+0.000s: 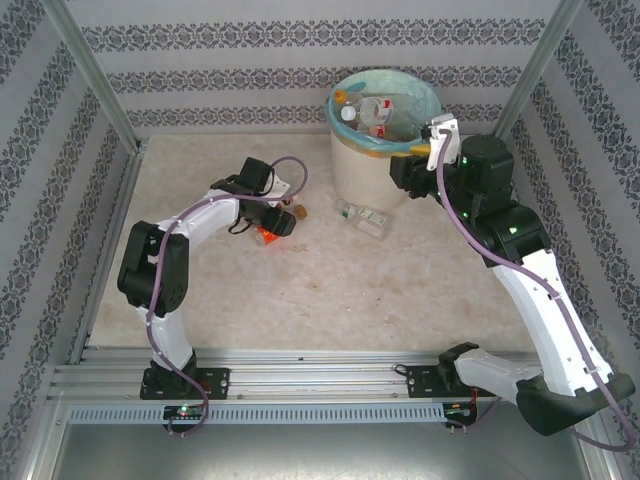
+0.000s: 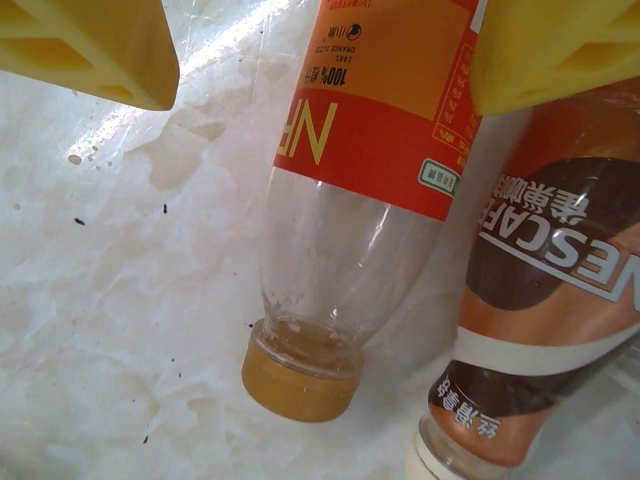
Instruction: Put the plastic bottles in the bin
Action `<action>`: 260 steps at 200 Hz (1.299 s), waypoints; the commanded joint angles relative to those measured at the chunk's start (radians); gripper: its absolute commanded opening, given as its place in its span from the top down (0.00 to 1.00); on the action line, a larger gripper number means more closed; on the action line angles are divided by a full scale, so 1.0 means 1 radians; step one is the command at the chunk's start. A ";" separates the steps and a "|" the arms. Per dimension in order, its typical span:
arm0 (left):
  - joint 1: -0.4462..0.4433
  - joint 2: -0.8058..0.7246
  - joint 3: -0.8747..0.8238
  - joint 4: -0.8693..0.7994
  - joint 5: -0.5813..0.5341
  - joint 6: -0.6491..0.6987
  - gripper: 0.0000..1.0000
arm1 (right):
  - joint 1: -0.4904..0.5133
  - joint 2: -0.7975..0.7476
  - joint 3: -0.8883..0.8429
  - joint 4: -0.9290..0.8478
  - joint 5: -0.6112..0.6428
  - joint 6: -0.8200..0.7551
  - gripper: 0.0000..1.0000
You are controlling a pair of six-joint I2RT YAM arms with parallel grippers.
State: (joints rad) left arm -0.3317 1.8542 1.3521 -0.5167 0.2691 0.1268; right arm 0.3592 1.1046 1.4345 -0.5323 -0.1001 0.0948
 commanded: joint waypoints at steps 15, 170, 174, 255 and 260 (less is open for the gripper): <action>0.010 -0.010 -0.028 -0.039 0.016 0.015 0.27 | -0.008 -0.003 -0.025 0.039 0.021 -0.012 0.56; -0.009 0.074 -0.044 -0.041 -0.053 0.015 0.37 | -0.009 0.020 -0.005 0.022 0.023 -0.027 0.56; -0.010 0.073 -0.042 -0.043 -0.054 0.015 0.37 | -0.009 0.020 -0.005 0.020 0.024 -0.027 0.56; -0.009 -0.229 -0.110 -0.065 0.069 -0.025 0.46 | 0.003 -0.010 0.017 0.019 0.012 -0.004 0.56; -0.010 -0.273 -0.122 -0.067 0.075 -0.027 0.46 | 0.004 -0.014 0.017 0.024 0.006 -0.001 0.56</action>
State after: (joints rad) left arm -0.3336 1.7844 1.2621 -0.5468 0.2680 0.1223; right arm 0.3561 1.1206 1.4185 -0.5270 -0.0937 0.0799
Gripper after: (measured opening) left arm 0.577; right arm 0.445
